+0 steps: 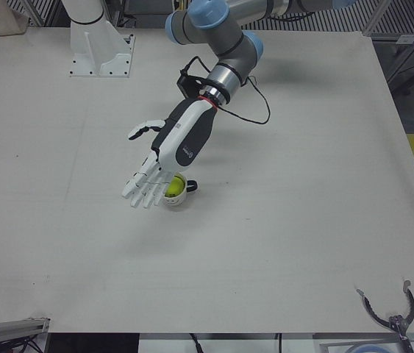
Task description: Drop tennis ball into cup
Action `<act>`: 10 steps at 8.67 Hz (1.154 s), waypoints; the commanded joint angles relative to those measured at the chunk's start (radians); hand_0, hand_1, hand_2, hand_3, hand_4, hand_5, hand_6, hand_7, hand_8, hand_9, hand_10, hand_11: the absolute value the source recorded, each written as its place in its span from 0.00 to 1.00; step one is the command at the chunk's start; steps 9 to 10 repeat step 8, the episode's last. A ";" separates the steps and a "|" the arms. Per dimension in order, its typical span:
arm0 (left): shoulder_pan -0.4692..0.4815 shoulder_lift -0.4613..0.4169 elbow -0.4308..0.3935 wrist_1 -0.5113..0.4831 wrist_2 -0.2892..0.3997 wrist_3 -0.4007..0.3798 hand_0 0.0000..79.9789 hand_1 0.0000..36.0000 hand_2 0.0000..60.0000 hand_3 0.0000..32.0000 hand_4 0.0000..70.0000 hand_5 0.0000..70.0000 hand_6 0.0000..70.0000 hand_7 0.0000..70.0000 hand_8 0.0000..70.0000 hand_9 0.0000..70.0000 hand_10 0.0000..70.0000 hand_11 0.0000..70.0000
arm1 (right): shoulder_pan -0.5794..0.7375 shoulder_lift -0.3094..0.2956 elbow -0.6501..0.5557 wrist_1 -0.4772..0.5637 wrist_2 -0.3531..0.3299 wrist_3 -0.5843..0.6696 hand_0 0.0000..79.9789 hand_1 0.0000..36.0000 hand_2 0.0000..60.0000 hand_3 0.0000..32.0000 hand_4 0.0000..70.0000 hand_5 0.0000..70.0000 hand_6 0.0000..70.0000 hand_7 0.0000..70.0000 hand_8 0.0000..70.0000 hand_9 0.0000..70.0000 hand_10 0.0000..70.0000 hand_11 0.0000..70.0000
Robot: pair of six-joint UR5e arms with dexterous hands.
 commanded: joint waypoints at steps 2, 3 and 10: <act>-0.277 -0.064 0.004 0.069 0.016 0.034 0.65 0.85 0.67 0.00 0.00 0.09 0.00 0.00 0.00 0.00 0.00 0.00 | 0.002 0.000 0.000 0.000 0.000 0.000 0.00 0.00 0.00 0.00 0.00 0.00 0.00 0.00 0.00 0.00 0.00 0.00; -0.355 -0.043 0.080 0.008 0.050 0.032 0.68 0.93 0.73 0.00 0.00 0.10 0.00 0.00 0.00 0.00 0.00 0.00 | 0.002 0.000 0.000 0.000 0.000 0.000 0.00 0.00 0.00 0.00 0.00 0.00 0.00 0.00 0.00 0.00 0.00 0.00; -0.442 -0.029 0.172 -0.034 0.082 0.025 0.77 1.00 0.86 0.00 0.00 0.13 0.00 0.00 0.00 0.00 0.00 0.00 | 0.002 0.000 0.000 0.000 0.000 0.000 0.00 0.00 0.00 0.00 0.00 0.00 0.00 0.00 0.00 0.00 0.00 0.00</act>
